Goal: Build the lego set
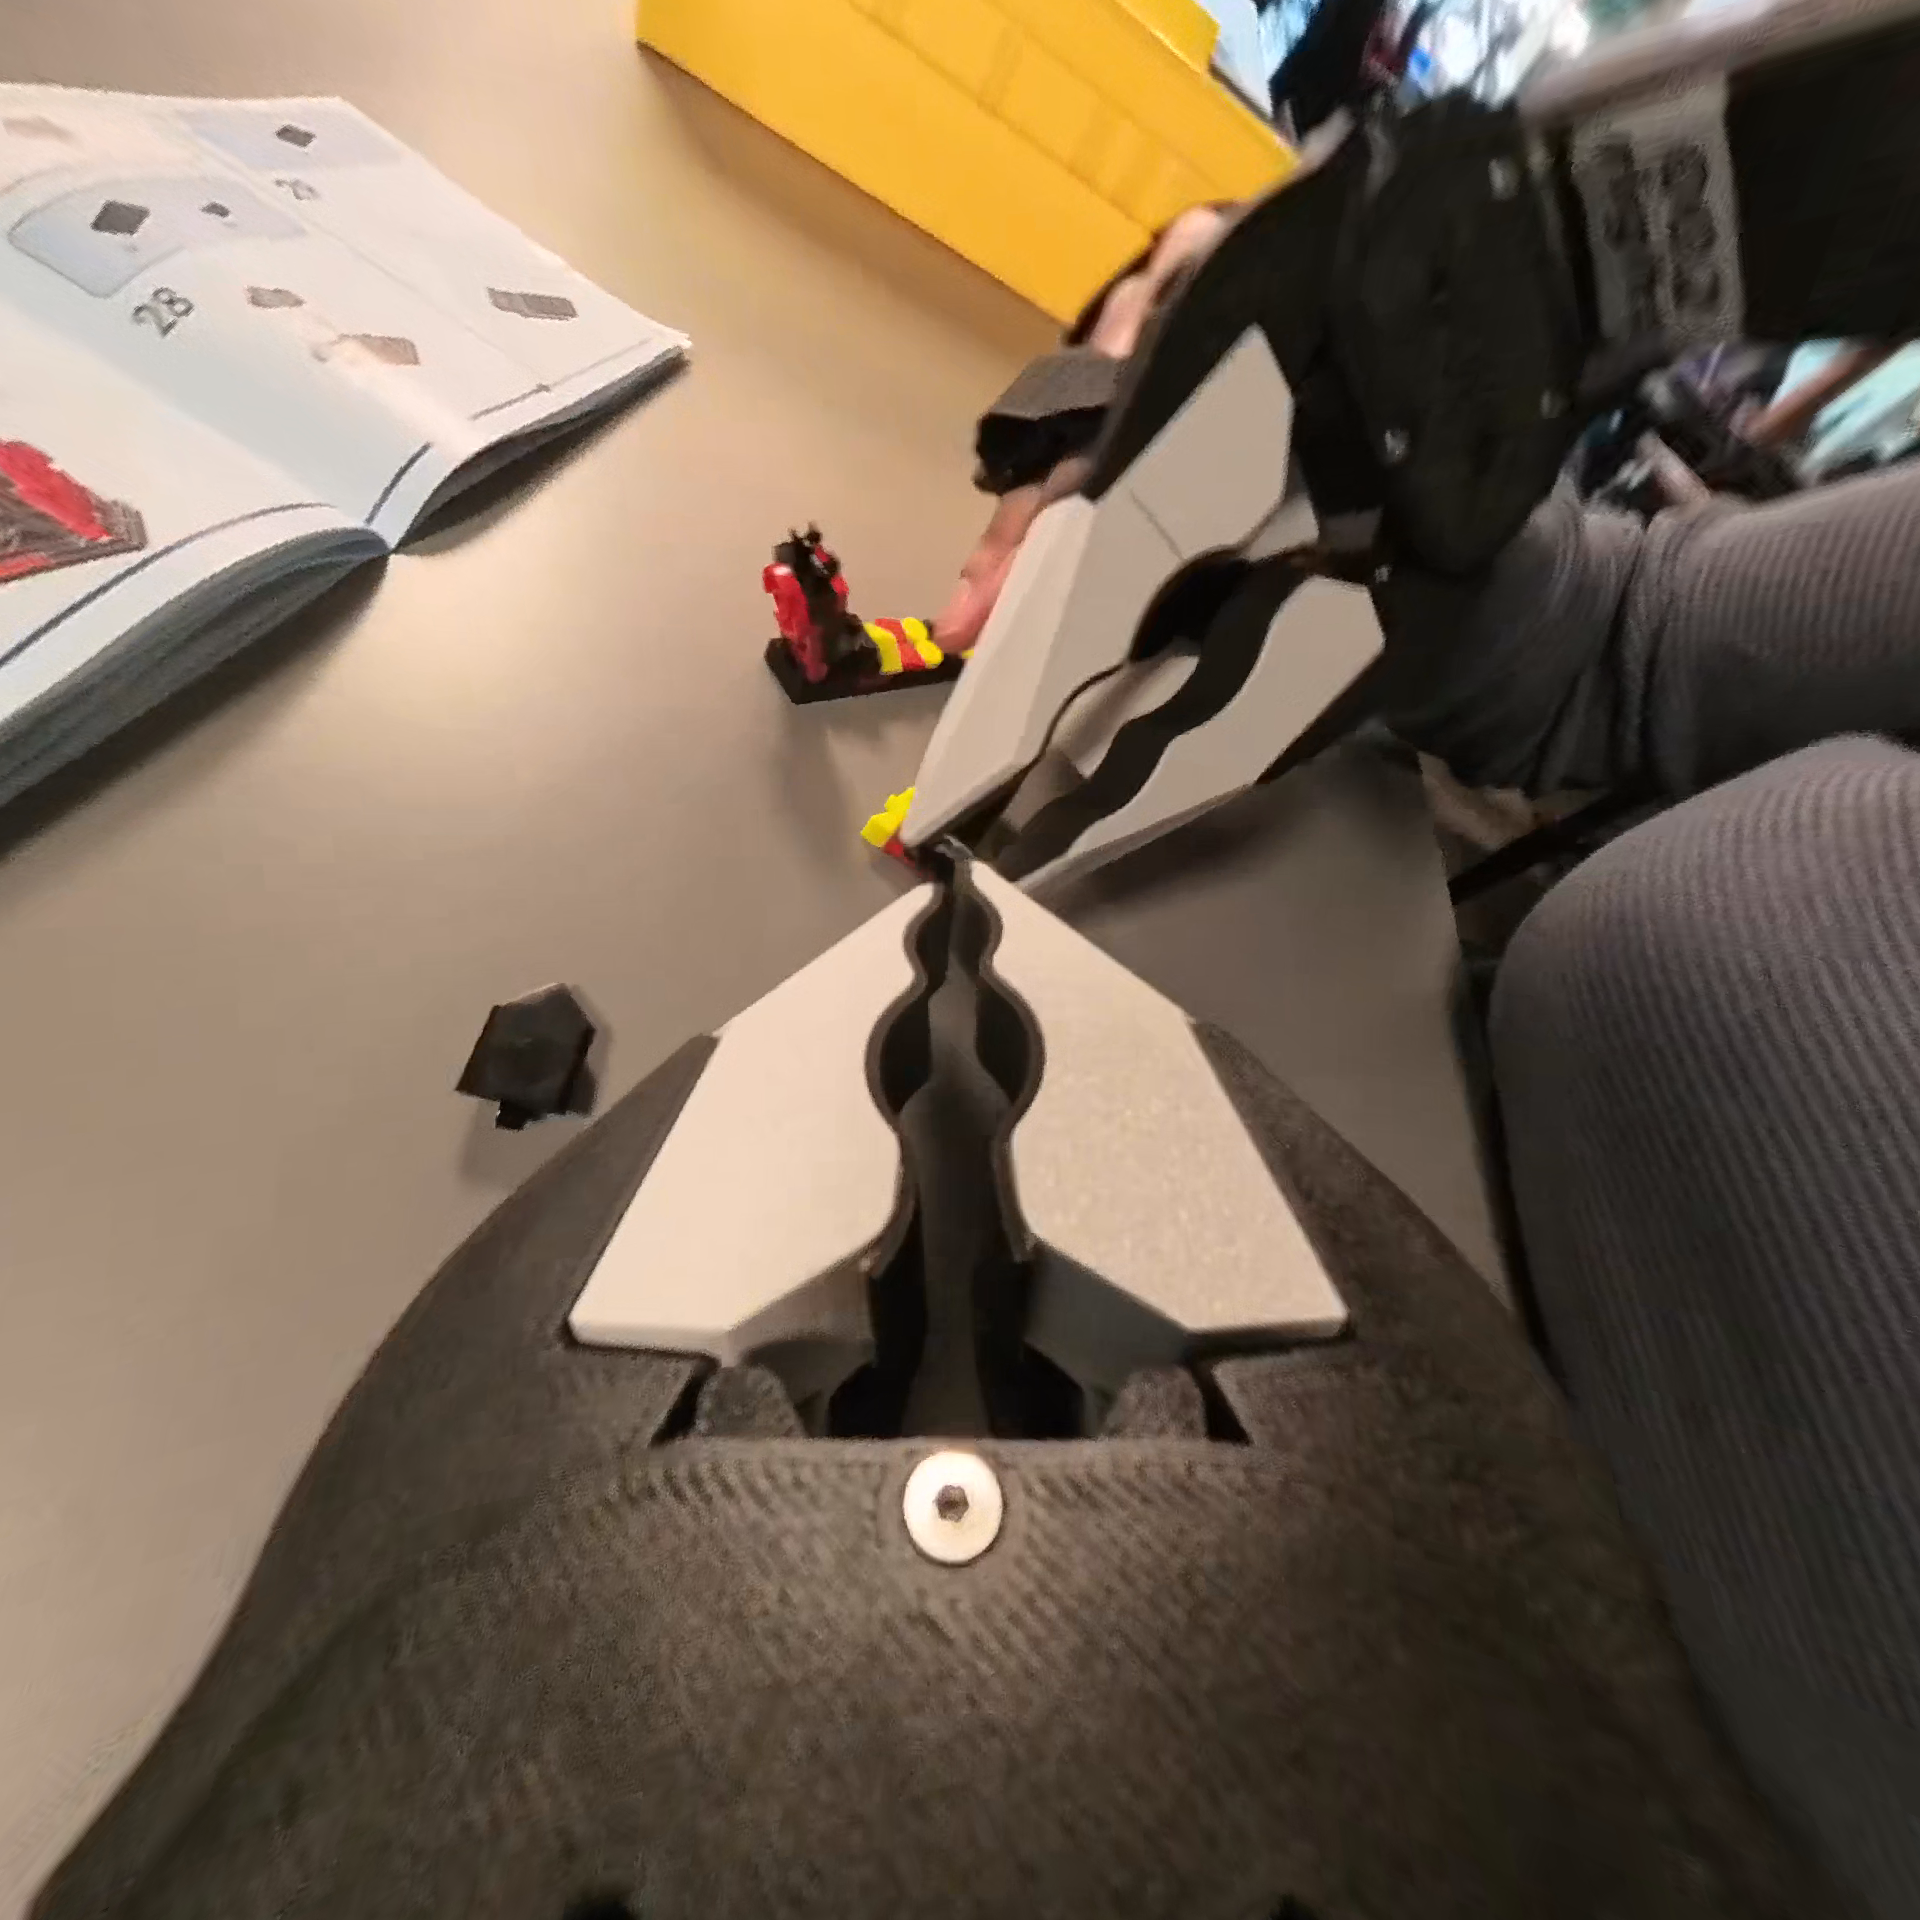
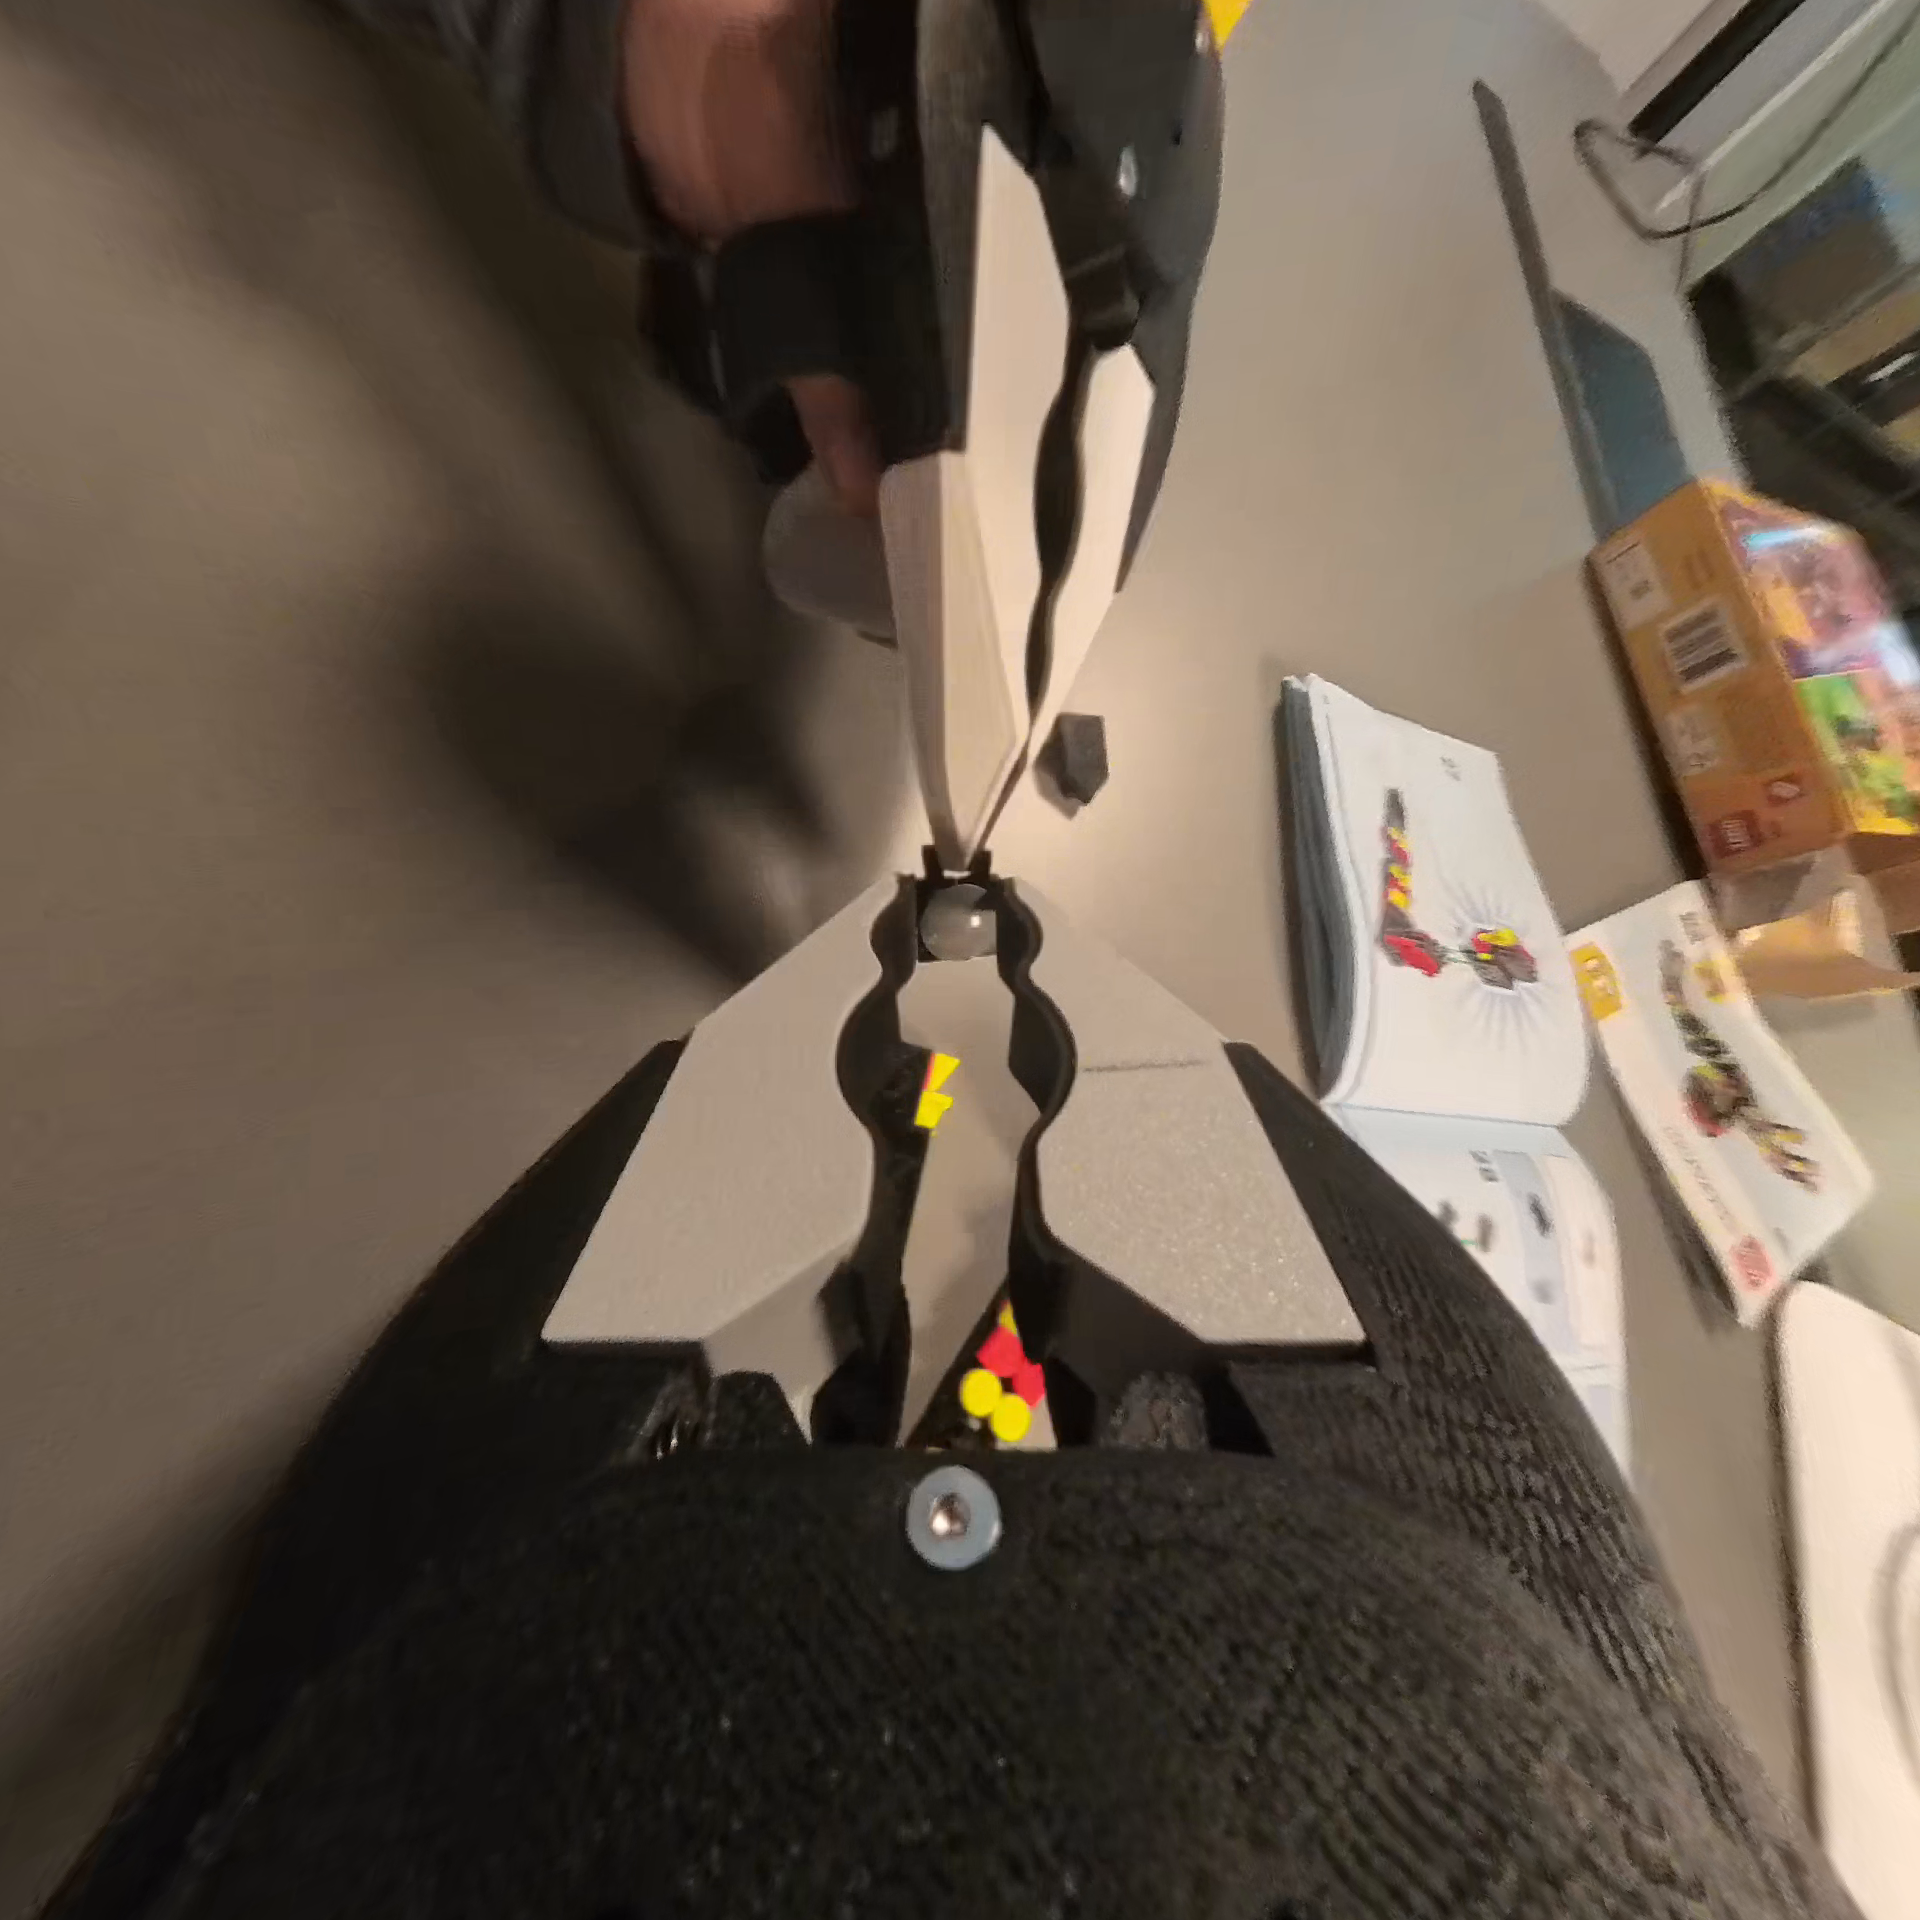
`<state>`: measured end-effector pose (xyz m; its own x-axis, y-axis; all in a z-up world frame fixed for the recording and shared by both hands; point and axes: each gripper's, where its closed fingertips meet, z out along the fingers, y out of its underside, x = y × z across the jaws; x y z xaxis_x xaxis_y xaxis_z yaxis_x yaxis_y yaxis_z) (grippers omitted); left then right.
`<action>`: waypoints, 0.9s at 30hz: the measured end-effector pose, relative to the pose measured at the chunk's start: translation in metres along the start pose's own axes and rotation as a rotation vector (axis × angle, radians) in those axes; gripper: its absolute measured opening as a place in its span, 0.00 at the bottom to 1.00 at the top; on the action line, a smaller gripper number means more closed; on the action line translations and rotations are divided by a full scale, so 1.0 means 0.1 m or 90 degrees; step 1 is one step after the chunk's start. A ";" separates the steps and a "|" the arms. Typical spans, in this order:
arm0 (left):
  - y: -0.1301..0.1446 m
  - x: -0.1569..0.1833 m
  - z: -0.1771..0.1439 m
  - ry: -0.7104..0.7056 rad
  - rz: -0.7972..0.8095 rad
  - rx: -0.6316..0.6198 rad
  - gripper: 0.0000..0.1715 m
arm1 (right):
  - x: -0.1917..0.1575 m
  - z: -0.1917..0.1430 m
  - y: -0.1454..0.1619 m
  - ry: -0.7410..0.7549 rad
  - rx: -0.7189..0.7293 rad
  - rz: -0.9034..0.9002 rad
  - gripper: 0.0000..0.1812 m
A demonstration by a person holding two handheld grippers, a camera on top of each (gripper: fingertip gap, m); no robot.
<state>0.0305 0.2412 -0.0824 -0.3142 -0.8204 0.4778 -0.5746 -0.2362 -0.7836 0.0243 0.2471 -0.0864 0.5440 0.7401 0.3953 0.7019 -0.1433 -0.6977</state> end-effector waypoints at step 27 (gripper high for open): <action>-0.15 -0.04 -0.11 0.055 -0.139 0.077 0.05 | 0.15 -0.09 -0.11 0.148 0.048 -0.110 0.06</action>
<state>0.0319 0.2537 -0.0681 -0.2590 -0.6962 0.6695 -0.5431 -0.4682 -0.6970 0.0289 0.2543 -0.0674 0.5161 0.5775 0.6326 0.7619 0.0279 -0.6470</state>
